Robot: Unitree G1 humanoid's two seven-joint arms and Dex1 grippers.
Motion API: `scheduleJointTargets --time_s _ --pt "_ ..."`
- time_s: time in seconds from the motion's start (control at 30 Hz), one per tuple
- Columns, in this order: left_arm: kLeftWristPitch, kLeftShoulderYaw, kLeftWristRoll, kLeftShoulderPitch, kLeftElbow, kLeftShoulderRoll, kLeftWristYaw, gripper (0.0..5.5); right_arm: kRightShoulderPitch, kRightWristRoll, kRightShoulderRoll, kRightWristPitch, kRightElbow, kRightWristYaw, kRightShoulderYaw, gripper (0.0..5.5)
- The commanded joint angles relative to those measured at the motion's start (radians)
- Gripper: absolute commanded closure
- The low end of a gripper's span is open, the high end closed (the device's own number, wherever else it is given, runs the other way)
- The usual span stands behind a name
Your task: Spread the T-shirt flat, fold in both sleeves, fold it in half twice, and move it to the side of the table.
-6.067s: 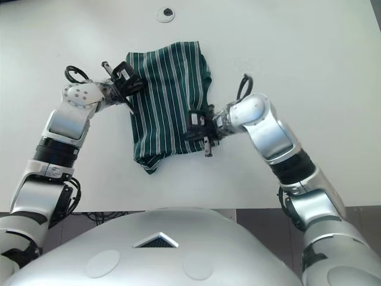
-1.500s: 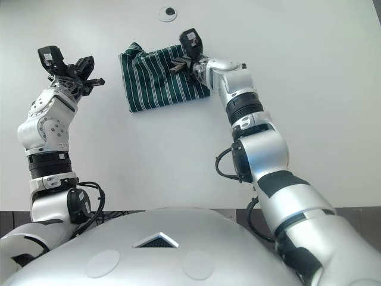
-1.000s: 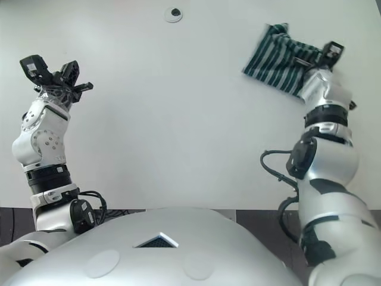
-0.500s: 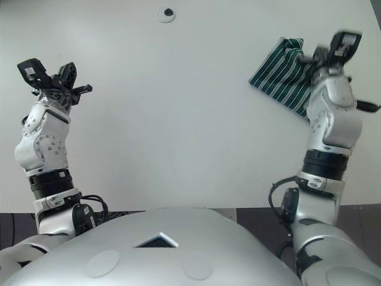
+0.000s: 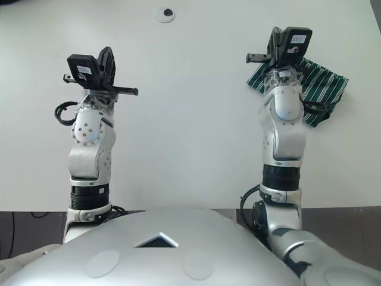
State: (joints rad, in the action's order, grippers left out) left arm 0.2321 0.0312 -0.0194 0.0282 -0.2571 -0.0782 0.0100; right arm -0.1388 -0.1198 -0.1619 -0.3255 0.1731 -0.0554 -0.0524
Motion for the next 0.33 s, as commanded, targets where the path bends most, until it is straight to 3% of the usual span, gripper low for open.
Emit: scheduleJointTargets --time_s 0.03,0.33 --pt "-0.020 -0.017 0.008 -0.032 0.034 -0.009 -0.007 5.48 0.002 0.020 0.027 0.022 -0.021 -0.012 -0.002 5.50" --pt "-0.058 -0.045 0.010 -0.098 0.105 0.005 0.007 5.48 -0.013 0.029 0.039 0.051 -0.081 -0.009 -0.020 5.50"
